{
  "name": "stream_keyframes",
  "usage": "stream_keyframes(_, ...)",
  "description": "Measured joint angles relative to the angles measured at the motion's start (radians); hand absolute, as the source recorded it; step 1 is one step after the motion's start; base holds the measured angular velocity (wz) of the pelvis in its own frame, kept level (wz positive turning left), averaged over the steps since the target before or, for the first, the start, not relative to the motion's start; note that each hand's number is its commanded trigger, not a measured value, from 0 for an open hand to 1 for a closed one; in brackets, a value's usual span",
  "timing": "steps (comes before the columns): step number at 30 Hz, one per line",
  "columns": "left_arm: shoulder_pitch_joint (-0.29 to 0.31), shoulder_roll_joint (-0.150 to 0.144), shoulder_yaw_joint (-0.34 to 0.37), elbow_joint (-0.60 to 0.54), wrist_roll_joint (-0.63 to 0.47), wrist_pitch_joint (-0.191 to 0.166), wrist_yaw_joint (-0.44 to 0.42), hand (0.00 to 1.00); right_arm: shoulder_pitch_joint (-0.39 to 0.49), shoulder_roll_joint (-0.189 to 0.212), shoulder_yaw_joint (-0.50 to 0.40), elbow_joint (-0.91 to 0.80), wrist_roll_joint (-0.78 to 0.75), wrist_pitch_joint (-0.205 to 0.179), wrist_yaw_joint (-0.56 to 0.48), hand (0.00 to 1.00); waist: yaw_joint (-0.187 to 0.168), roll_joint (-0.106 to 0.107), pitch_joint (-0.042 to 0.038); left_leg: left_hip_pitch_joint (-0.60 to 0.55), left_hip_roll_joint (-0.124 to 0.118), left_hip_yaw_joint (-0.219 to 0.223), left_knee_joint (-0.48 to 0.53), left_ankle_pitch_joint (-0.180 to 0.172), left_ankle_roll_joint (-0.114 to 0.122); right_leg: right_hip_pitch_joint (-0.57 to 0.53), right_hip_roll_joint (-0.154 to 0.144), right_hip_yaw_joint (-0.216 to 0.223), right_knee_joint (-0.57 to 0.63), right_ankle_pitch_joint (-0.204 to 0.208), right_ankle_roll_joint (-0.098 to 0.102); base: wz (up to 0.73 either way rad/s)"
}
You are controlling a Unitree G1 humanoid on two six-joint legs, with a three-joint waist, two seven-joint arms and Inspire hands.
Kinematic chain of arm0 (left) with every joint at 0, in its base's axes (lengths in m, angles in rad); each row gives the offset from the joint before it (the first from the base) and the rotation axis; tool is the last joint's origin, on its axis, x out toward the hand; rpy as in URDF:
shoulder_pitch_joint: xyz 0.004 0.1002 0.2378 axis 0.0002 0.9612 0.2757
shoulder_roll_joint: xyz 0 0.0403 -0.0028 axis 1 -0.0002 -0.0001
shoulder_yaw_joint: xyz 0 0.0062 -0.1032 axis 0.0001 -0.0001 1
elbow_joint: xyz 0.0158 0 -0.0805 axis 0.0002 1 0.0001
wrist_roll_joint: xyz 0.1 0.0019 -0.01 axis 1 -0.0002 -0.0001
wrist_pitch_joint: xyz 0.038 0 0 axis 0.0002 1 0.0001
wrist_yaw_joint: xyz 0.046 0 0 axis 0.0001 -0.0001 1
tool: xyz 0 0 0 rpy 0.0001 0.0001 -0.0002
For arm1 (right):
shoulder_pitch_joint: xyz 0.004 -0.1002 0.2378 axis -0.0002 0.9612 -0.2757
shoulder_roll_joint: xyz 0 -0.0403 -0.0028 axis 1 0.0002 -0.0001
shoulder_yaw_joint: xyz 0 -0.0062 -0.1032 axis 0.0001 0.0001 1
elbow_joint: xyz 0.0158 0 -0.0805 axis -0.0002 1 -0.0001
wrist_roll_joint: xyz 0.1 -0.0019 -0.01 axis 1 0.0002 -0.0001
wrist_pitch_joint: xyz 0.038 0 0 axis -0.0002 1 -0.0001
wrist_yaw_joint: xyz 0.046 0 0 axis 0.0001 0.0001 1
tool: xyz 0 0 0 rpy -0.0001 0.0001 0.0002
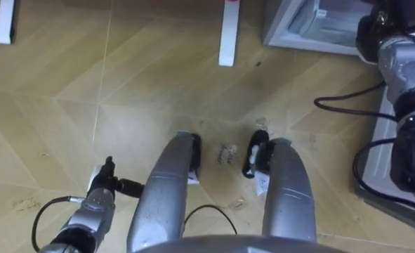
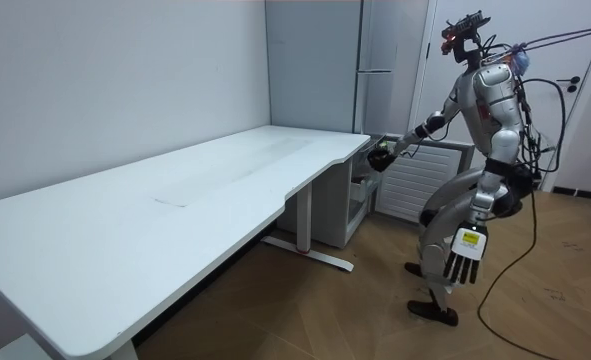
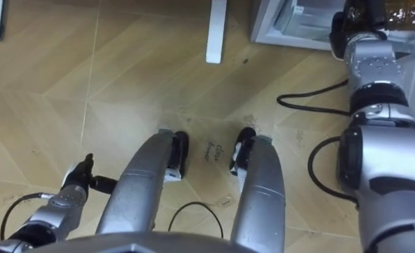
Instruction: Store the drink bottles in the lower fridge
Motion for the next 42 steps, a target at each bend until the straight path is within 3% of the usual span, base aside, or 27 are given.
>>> stream_keyframes(7,0.038,0.006,0.000,-0.038,-0.002,0.000,-0.002,0.00,-0.001,0.000,0.035,-0.013,-0.011,0.000,0.000,1.00,0.045,0.002,-0.0013,-0.005,-0.007,-0.014,0.008,-0.002,0.005,0.001,-0.004,-0.006,0.016,-0.017,0.003,0.09)
stream_keyframes(8,0.045,0.007,0.000,-0.045,-0.002,0.000,-0.002,0.00,-0.001,0.000,0.038,-0.013,-0.013,0.001,0.000,0.94,0.049,0.002,-0.0014,-0.005,-0.007,-0.014,0.008,-0.002,0.005,0.001,-0.006,-0.009,0.016,-0.018,0.002,0.06)
stream_keyframes(10,0.061,0.009,-0.007,-0.044,-0.003,0.000,-0.003,0.00,-0.003,-0.001,0.059,-0.013,-0.018,0.002,0.000,0.67,0.060,0.003,-0.0016,-0.005,-0.011,-0.014,0.008,-0.002,0.005,0.002,-0.023,-0.022,0.023,-0.024,-0.005,0.09)
stream_keyframes(11,0.063,0.010,-0.009,-0.044,-0.003,0.000,-0.005,0.00,-0.003,-0.002,0.069,-0.013,-0.018,0.002,0.001,0.22,0.059,0.003,-0.0016,-0.004,-0.015,-0.016,0.008,-0.002,0.005,0.002,-0.027,-0.023,0.027,-0.027,-0.005,0.18)
stream_keyframes(12,0.067,0.011,-0.009,-0.042,-0.003,0.002,-0.006,0.00,-0.003,-0.002,0.083,-0.013,-0.019,0.004,0.001,0.00,0.058,0.003,-0.0015,-0.003,-0.021,-0.017,0.008,-0.002,0.005,0.002,-0.036,-0.024,0.035,-0.034,-0.004,0.14)
stream_keyframes(24,0.107,0.030,-0.009,-0.044,-0.003,0.000,-0.010,0.00,-0.004,-0.003,0.117,-0.019,-0.130,0.016,-0.012,0.00,0.072,0.002,-0.0013,0.010,-0.023,-0.020,-0.002,0.000,0.002,0.018,-0.039,-0.029,0.028,-0.042,0.008,0.01)
stream_keyframes(29,0.126,0.037,-0.009,-0.044,-0.003,-0.002,-0.011,0.00,0.001,-0.004,0.117,-0.020,-0.139,0.023,-0.030,0.00,0.068,0.002,-0.0014,0.040,-0.025,-0.038,-0.037,0.009,-0.005,0.059,-0.039,-0.051,-0.007,-0.041,0.010,0.08)
stream_keyframes(32,0.127,0.042,-0.009,-0.037,-0.003,-0.002,-0.011,0.00,0.005,-0.024,0.129,-0.020,-0.146,0.018,-0.024,0.00,0.062,0.002,-0.0013,0.065,-0.037,-0.053,-0.066,0.021,-0.005,0.088,-0.046,-0.063,-0.027,-0.039,0.010,0.16)
stream_keyframes(42,0.129,0.045,-0.009,-0.035,-0.003,-0.017,-0.031,0.00,0.007,-0.026,0.154,-0.021,-0.148,0.018,-0.019,0.00,0.055,0.002,-0.0013,0.080,-0.036,-0.051,-0.088,0.026,0.001,0.099,-0.045,-0.064,-0.048,-0.030,0.005,0.00)
